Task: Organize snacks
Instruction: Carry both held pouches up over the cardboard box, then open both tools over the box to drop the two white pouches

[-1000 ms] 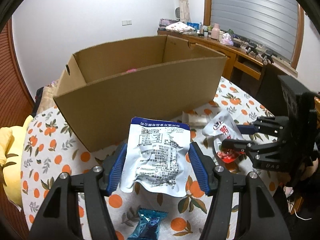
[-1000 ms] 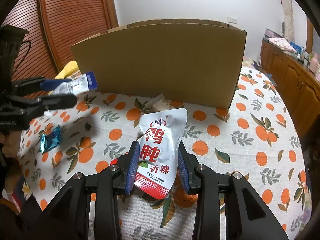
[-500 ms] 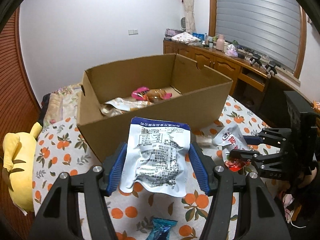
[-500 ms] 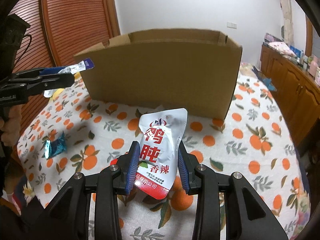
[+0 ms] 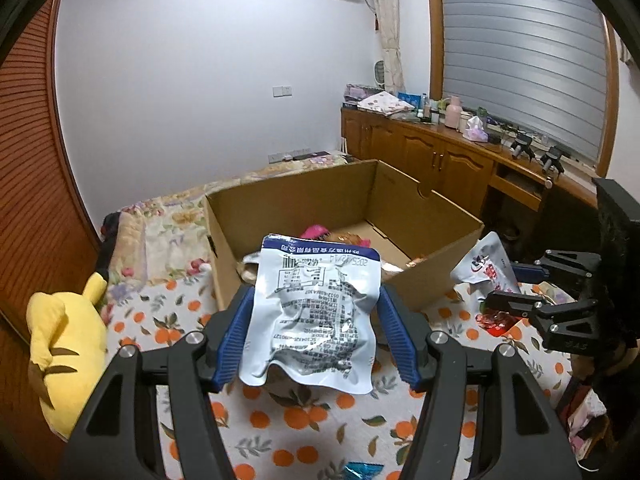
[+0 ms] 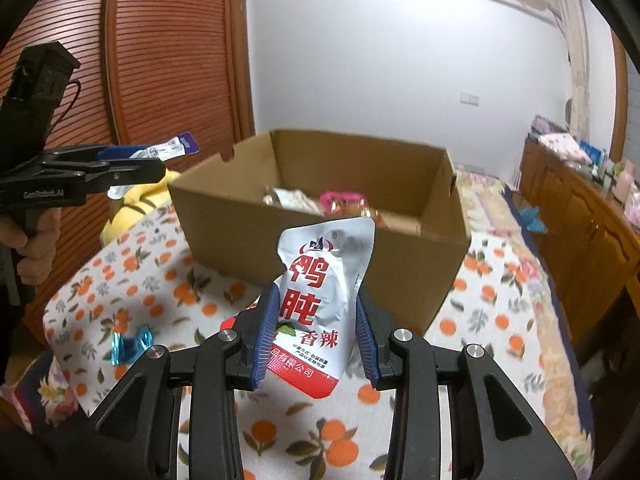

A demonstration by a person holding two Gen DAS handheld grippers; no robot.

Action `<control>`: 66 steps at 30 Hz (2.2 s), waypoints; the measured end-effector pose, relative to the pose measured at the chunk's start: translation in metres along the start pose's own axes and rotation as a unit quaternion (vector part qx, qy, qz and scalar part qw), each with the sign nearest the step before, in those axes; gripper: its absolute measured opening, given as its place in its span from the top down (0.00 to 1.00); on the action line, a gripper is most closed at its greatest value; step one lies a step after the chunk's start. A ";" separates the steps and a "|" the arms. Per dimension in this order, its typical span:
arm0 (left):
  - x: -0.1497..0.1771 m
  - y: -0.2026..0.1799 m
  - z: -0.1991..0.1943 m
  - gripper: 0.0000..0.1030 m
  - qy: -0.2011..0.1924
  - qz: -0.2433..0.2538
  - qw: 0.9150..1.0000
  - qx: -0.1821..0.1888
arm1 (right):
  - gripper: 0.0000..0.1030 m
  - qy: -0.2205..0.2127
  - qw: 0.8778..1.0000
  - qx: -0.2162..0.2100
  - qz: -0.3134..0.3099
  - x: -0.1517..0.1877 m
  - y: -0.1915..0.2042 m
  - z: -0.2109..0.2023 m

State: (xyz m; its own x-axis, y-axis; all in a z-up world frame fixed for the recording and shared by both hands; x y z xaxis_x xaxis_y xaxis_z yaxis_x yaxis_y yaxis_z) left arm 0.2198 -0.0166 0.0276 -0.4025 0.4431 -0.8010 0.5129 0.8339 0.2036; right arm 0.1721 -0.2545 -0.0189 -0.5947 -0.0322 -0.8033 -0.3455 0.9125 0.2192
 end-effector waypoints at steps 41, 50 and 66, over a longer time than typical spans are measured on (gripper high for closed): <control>-0.017 0.034 0.082 0.39 0.066 -0.022 0.997 -0.014 | 0.65 0.033 0.999 0.004 0.010 -0.089 -0.003 0.073; -0.011 0.034 0.096 0.39 0.078 -0.019 0.997 -0.013 | 0.65 0.058 0.998 0.022 0.013 -0.085 -0.006 0.105; -0.010 0.027 0.090 0.32 0.059 -0.018 0.998 -0.005 | 0.64 0.073 0.997 0.027 0.023 -0.078 -0.007 0.123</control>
State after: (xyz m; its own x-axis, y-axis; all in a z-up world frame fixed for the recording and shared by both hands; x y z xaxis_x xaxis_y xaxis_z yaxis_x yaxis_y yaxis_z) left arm 0.3059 -0.0283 -0.0103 -0.5066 0.4487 -0.7362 0.4893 0.8527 0.1830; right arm 0.3106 -0.2084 -0.0258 -0.7094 -0.0457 -0.7033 -0.2780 0.9352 0.2196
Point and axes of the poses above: each gripper's, at about its wrist camera, not at the fingertips, and z roughly the way its jaws point, y to its left, x to its underside, the point moved 4 cm from there along z, roughly the way its jaws point, and after that the axes turned 14 degrees about z, right-handed, at the moved point
